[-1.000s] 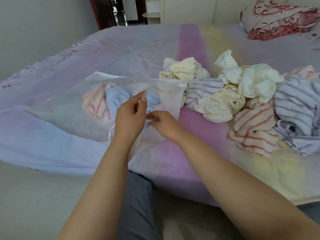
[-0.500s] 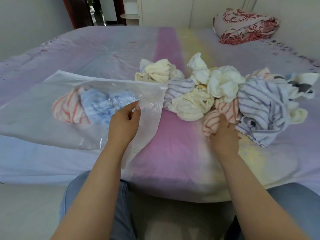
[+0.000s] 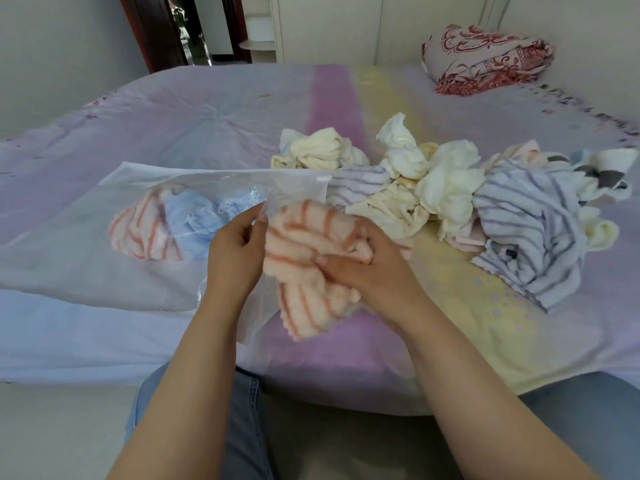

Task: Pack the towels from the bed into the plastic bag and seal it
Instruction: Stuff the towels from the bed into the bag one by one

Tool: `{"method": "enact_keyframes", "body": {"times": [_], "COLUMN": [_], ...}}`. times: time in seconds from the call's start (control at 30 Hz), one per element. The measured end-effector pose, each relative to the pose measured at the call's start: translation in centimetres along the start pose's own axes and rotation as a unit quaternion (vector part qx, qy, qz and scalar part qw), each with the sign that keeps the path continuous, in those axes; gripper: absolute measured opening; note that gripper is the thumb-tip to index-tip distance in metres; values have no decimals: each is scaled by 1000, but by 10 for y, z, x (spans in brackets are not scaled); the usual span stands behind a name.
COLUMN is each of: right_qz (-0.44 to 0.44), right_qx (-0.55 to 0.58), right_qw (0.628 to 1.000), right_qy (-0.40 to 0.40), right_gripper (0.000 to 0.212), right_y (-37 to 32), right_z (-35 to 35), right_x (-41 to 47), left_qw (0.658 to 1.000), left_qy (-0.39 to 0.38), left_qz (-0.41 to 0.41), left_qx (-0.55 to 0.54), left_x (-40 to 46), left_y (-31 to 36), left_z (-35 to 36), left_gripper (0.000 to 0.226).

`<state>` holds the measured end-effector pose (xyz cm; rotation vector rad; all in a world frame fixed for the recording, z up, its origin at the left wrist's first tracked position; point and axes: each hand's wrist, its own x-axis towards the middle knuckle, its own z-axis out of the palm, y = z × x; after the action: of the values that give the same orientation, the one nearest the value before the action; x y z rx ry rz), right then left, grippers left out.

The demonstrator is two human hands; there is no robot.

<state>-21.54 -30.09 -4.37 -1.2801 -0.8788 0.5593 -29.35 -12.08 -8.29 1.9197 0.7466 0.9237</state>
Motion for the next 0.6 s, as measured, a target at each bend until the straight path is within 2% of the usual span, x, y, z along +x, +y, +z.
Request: {"method": "enact_keyframes", "body": {"times": [0.03, 0.07, 0.1, 0.13, 0.2, 0.23, 0.27, 0.37, 0.43, 0.5, 0.53, 0.6], "right_qz": [-3, 0, 24, 72, 187, 223, 240, 249, 228, 195, 184, 163], "right_qx": [23, -12, -99, -220, -422, -471, -481, -405, -416, -427, -402, -263], "right_qw": [1000, 999, 993, 971, 887, 854, 843, 875, 870, 871, 888, 948], "right_qy": [18, 39, 55, 55, 4, -18, -32, -91, -139, -147, -129, -76], "right_gripper": [32, 34, 40, 50, 69, 78, 86, 89, 82, 68, 63, 61], "right_y": [4, 11, 22, 35, 66, 79, 86, 97, 97, 95, 94, 91], "right_z": [-5, -11, -20, -27, -37, -39, -39, -41, -42, -41, -42, -48], "right_x": [3, 7, 12, 15, 14, 10, 6, 2, 4, 7, 8, 14], "left_qw": [1000, 1000, 1000, 999, 999, 999, 999, 998, 998, 998, 998, 997], "left_qy": [2, 7, 11, 15, 19, 20, 21, 30, 34, 44, 49, 59], "left_qz": [5, 13, 20, 25, 28, 27, 26, 31, 35, 28, 24, 25], "left_qx": [-1, 6, 20, 33, 40, 41, 41, 46, 49, 46, 42, 36], "left_x": [0, 0, -1, -2, -4, -4, -4, -4, -4, -4, -4, -6], "left_y": [0, 0, 0, 0, -2, -3, -3, -4, -1, 3, 4, 7], "left_z": [-1, -1, -1, 0, 1, 2, 2, 1, 2, 1, 0, -4], "left_gripper": [25, 27, 29, 31, 34, 34, 34, 34, 34, 36, 38, 41]}}
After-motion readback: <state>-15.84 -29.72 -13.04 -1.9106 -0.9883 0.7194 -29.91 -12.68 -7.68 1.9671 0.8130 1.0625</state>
